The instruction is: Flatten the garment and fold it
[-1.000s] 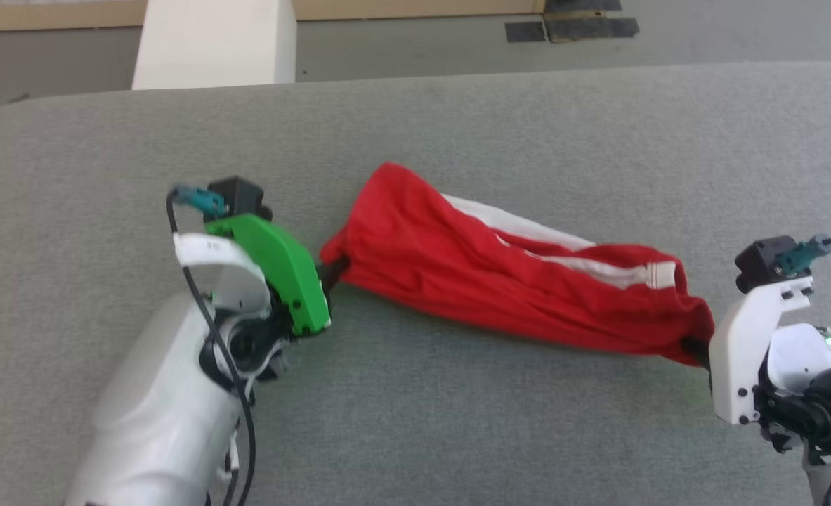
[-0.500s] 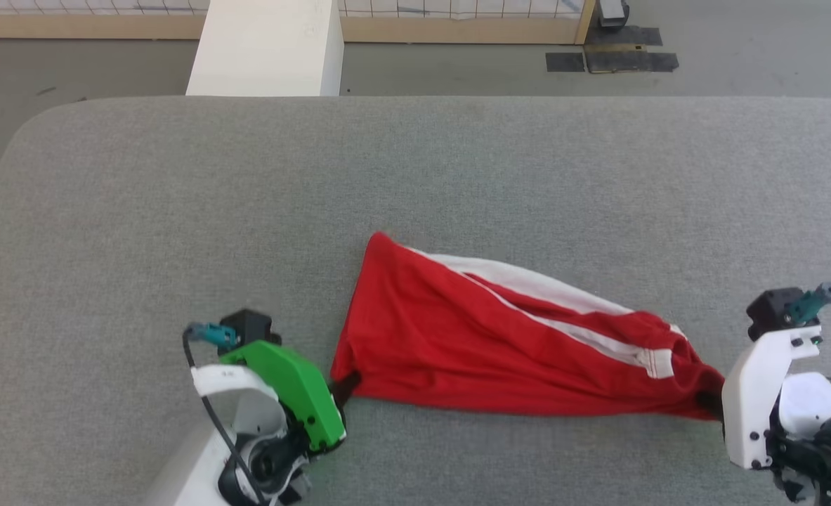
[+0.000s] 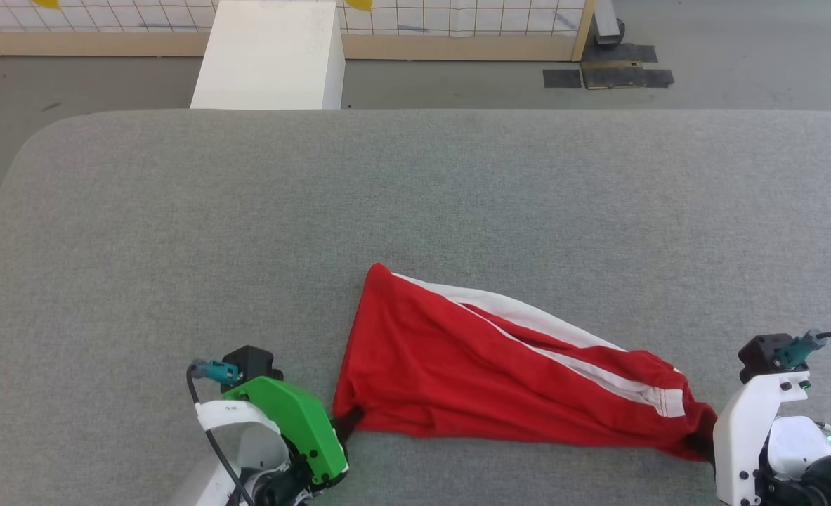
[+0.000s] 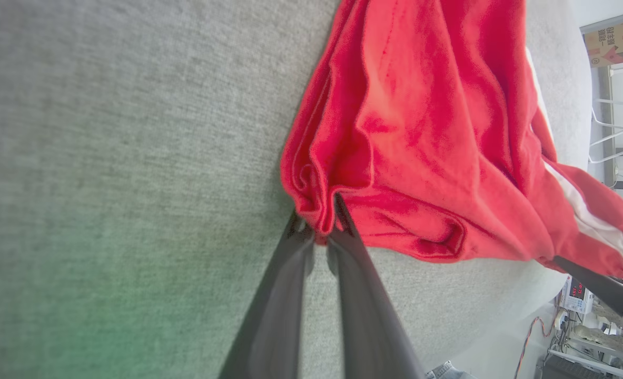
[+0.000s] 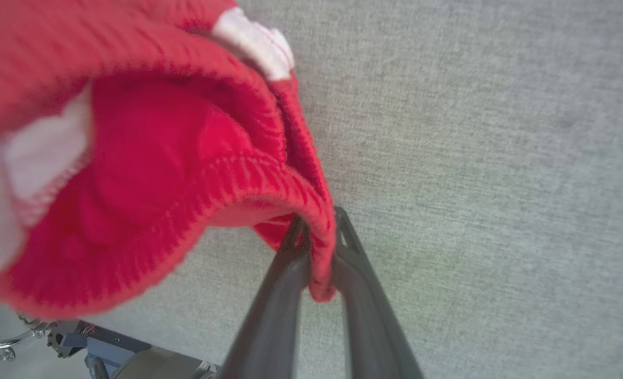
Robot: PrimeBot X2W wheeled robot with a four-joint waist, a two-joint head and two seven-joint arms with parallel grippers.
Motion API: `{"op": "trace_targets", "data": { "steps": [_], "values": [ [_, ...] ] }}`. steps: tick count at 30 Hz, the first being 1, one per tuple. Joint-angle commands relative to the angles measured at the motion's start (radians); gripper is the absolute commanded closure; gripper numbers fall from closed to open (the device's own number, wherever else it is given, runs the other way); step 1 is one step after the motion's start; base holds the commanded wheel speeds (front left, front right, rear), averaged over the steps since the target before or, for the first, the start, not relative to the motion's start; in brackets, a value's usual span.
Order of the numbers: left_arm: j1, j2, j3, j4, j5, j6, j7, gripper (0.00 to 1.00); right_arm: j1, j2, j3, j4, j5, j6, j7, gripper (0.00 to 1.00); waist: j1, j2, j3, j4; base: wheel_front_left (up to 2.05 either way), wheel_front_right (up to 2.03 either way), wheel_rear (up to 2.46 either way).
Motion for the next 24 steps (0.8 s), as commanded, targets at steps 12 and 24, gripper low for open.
{"op": "trace_targets", "data": {
  "steps": [12, 24],
  "values": [
    [0.031, 0.077, 0.016, -0.084, -0.004, 0.051, 0.060, 0.00, 0.025, -0.006, -0.017, -0.035, 0.015, -0.001, -0.061, 0.00, 0.0000, 0.0000, -0.050, -0.006, 0.00, 0.00, 0.00],
    [-0.006, 0.154, 0.139, -0.194, 0.163, -0.035, -0.312, 0.00, 0.072, -0.022, -0.063, -0.186, 0.057, -0.001, -0.061, 0.00, 0.0000, 0.0000, -0.083, -0.010, 0.00, 0.00, 0.00]
  ]
}}
